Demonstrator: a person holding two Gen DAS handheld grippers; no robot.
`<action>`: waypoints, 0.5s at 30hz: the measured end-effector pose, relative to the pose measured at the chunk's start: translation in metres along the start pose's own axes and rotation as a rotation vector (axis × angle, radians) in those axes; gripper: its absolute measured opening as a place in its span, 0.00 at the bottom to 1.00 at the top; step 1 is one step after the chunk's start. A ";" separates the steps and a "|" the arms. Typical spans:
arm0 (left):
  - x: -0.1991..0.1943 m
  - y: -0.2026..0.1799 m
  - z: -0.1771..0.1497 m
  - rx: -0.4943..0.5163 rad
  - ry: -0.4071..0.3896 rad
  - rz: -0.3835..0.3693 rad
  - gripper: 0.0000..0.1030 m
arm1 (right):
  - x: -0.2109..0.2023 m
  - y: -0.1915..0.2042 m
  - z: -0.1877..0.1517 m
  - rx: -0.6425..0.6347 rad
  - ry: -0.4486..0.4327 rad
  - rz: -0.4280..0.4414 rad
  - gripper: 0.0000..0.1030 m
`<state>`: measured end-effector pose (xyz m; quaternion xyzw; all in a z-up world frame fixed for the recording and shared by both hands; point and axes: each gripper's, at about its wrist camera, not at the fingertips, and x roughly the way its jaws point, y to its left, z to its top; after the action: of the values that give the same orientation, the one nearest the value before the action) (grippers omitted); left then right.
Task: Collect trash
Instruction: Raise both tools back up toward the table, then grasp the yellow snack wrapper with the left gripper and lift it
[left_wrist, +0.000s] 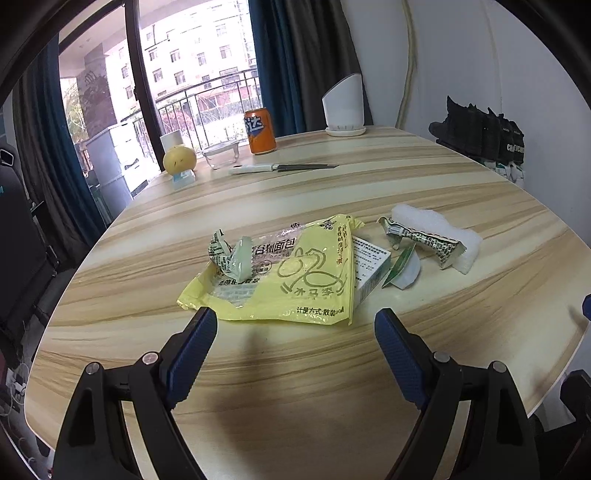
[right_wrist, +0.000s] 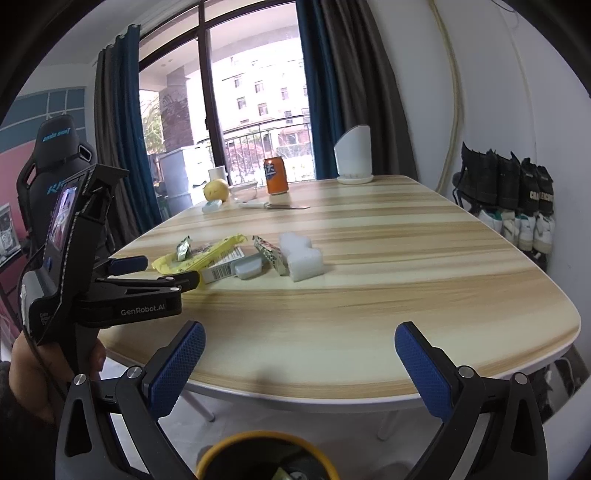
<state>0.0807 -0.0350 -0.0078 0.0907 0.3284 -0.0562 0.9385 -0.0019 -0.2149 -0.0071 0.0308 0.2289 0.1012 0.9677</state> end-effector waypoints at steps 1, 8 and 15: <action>0.001 0.000 0.000 0.001 0.005 -0.001 0.82 | 0.001 -0.001 0.000 0.000 0.001 0.000 1.00; 0.004 0.002 0.004 -0.014 0.012 -0.006 0.82 | 0.003 -0.006 -0.004 0.024 0.010 -0.002 1.00; 0.003 0.000 0.004 -0.009 0.001 -0.006 0.82 | 0.004 -0.008 -0.005 0.033 0.014 -0.001 1.00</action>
<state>0.0858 -0.0358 -0.0067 0.0853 0.3296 -0.0577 0.9385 0.0013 -0.2220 -0.0144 0.0458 0.2373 0.0969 0.9655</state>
